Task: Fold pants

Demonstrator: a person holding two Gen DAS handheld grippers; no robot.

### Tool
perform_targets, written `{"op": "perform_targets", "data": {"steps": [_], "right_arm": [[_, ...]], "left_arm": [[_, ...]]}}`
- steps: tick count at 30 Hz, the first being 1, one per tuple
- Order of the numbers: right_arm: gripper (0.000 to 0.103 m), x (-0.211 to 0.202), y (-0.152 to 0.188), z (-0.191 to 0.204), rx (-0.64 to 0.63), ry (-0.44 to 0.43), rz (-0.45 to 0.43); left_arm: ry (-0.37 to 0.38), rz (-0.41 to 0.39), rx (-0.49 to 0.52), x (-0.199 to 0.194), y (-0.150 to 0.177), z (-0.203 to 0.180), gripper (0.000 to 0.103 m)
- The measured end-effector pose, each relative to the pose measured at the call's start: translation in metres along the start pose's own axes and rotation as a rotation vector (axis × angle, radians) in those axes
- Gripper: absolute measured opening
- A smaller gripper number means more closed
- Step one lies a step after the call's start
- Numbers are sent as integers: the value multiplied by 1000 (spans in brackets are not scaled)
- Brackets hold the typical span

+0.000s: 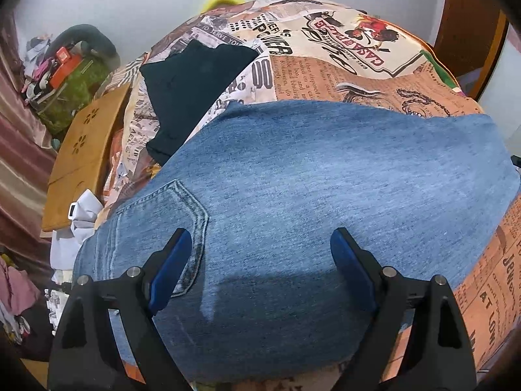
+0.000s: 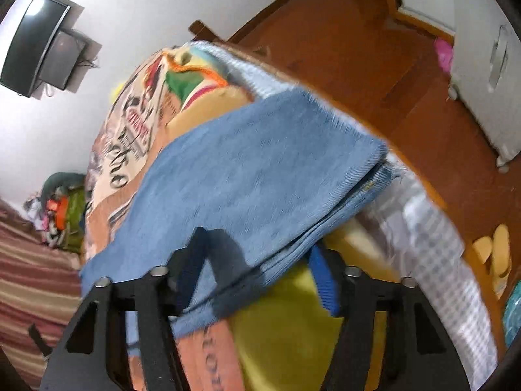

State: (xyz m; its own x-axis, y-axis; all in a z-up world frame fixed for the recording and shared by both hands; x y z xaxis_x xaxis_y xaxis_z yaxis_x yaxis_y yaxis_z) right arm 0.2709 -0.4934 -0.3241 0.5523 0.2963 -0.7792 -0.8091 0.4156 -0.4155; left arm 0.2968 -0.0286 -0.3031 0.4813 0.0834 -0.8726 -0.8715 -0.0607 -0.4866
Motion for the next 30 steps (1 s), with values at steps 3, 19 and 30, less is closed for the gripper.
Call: {"op": "perform_targets", "data": {"steps": [3, 19, 30], "right_arm": [[29, -9, -13, -5, -23, 45, -56], [7, -90, -61, 68, -325, 75, -310], [6, -122, -52, 207, -592, -57, -395]], "left_arm": [[6, -2, 8, 0, -2, -5, 88], [55, -89, -29, -36, -16, -2, 88], [92, -197, -84, -80, -24, 30, 88]]}}
Point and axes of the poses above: each gripper's, at about its wrist camera, not at the fingertips, and x roughly the way its jaws point, z to its left, y to its underside, the point moved 9 cm from there along x, roughly the way its jaws point, and after that the axes turned 12 degrees about -x, right-handed, at the moved point
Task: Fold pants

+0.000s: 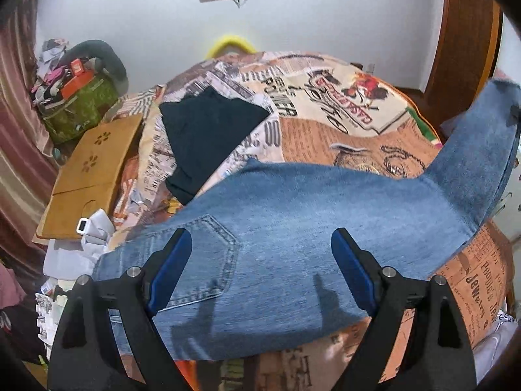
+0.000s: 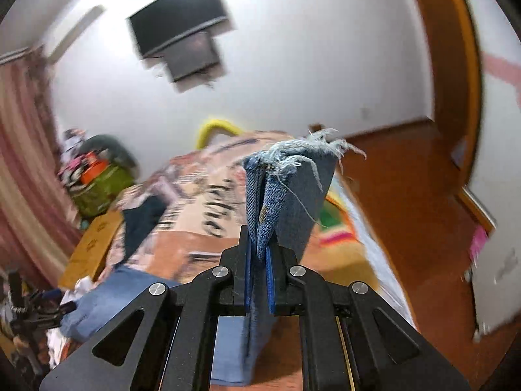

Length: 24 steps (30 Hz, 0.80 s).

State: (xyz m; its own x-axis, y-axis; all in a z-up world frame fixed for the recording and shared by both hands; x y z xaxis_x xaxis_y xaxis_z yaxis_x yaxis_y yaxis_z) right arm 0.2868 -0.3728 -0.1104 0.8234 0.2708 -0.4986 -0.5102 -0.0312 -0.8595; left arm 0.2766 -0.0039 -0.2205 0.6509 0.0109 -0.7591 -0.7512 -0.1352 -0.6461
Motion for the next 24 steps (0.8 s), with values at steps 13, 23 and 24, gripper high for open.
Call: {"op": "perform_targets", "data": {"steps": [13, 23, 24], "right_arm": [[6, 63, 8, 181, -251, -307, 57], [8, 116, 126, 245, -406, -490, 380], [10, 116, 135, 247, -405, -515, 414]], "left_arm": [[-2, -26, -101, -21, 3, 54, 88], [-7, -6, -127, -23, 9, 67, 88], [-7, -5, -117, -23, 10, 64, 88]]}}
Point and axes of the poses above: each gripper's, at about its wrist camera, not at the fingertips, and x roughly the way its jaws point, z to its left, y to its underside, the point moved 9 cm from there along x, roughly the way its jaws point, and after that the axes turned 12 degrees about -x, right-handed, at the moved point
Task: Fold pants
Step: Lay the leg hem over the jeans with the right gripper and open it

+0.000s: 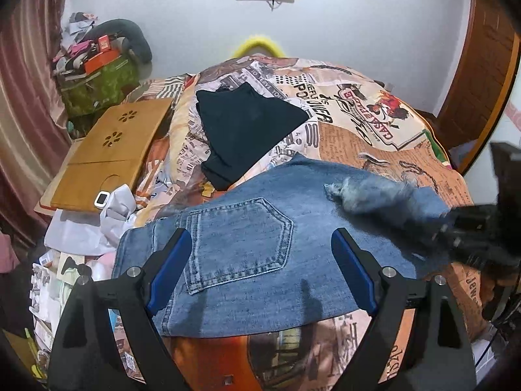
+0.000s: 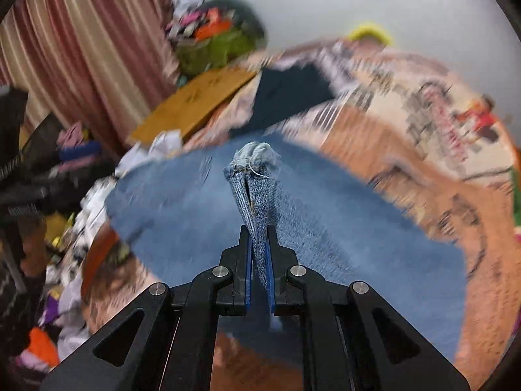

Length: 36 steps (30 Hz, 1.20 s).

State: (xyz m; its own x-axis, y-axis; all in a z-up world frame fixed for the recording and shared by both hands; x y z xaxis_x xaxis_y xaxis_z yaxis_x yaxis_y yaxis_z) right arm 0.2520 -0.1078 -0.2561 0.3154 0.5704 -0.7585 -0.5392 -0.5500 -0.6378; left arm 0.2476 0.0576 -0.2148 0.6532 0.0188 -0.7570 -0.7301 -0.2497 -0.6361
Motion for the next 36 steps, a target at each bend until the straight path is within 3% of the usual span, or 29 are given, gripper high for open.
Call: {"op": "perform_targets", "data": {"steps": [2, 4, 6, 11, 15, 21, 27, 32, 36], "right_arm": [[13, 5, 10, 7, -6, -23, 42], [37, 3, 15, 11, -16, -33, 60], [48, -5, 14, 14, -8, -30, 43], [49, -40, 3, 2, 23, -2, -47], [63, -67, -5, -27, 88, 66, -117], [64, -89, -3, -73, 161, 149, -155], [74, -67, 21, -105, 206, 169, -81], [74, -31, 44, -117, 228, 151, 20], [74, -7, 65, -120, 231, 120, 97]], "left_arm": [[-3, -1, 20, 0, 0, -6, 88], [-1, -3, 36, 1, -1, -12, 88], [7, 0, 50, 2, -2, -21, 88], [39, 1, 91, 6, -12, -47, 88], [75, -7, 124, 8, -25, -76, 88], [123, 36, 140, 31, -37, -114, 88], [105, 128, 164, 78, -26, -136, 88], [16, 250, 214, 125, 2, -135, 88], [5, 325, 201, 144, 22, -128, 90]]}}
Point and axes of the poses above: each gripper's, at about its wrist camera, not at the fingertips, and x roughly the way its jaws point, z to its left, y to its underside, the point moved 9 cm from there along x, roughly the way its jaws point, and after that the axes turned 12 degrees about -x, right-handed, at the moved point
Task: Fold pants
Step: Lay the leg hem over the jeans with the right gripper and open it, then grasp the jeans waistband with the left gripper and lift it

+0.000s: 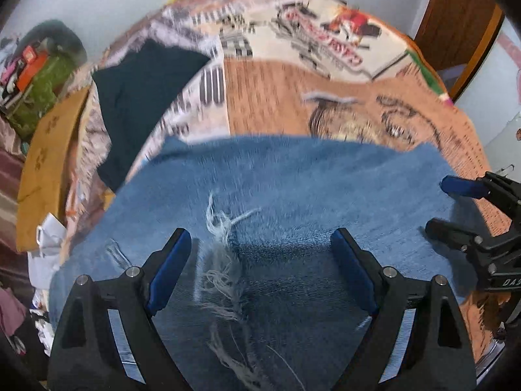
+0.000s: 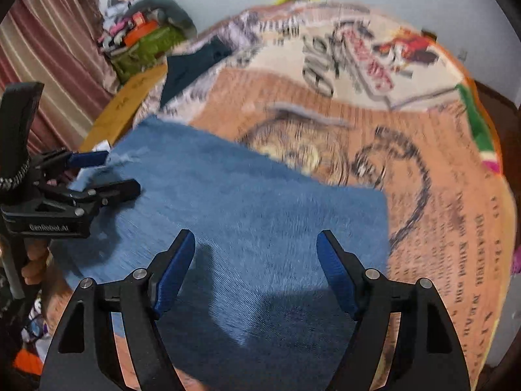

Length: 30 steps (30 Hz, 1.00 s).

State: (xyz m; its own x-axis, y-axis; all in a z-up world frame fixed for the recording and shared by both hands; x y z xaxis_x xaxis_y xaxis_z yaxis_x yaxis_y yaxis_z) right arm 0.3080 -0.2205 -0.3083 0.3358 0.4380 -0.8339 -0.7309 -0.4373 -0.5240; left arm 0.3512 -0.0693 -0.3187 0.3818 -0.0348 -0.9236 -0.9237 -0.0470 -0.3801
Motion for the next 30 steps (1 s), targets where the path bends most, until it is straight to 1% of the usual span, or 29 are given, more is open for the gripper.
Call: {"op": "perform_targets", "data": {"steps": [1, 2, 3, 7, 13, 15, 21, 24, 28, 30], "right_arm": [[74, 4, 5, 1, -5, -5, 16], [75, 8, 9, 1, -11, -8, 23], [75, 7, 12, 2, -16, -8, 13], [75, -3, 23, -1, -1, -24, 15], [75, -19, 48, -1, 42, -17, 4], [75, -22, 52, -1, 46, -5, 4], [75, -30, 54, 1, 52, 43, 19], [75, -33, 50, 2, 46, 72, 25], [75, -40, 42, 11, 38, 74, 6], [75, -46, 33, 17, 22, 83, -20]], "left_arm": [[1, 21, -3, 6, 5, 1, 92], [-2, 21, 2, 9, 10, 2, 98], [-7, 9, 12, 9, 12, 3, 100], [-16, -4, 44, 3, 18, 4, 100], [-21, -36, 11, -10, 27, 13, 100], [-20, -45, 6, -16, 30, 15, 100], [-9, -65, -29, -34, 41, 28, 100], [-20, -87, -35, -43, 45, 34, 100], [-34, -138, -53, -61, 47, 46, 100], [-40, -172, -69, -72, 46, 55, 100]]}}
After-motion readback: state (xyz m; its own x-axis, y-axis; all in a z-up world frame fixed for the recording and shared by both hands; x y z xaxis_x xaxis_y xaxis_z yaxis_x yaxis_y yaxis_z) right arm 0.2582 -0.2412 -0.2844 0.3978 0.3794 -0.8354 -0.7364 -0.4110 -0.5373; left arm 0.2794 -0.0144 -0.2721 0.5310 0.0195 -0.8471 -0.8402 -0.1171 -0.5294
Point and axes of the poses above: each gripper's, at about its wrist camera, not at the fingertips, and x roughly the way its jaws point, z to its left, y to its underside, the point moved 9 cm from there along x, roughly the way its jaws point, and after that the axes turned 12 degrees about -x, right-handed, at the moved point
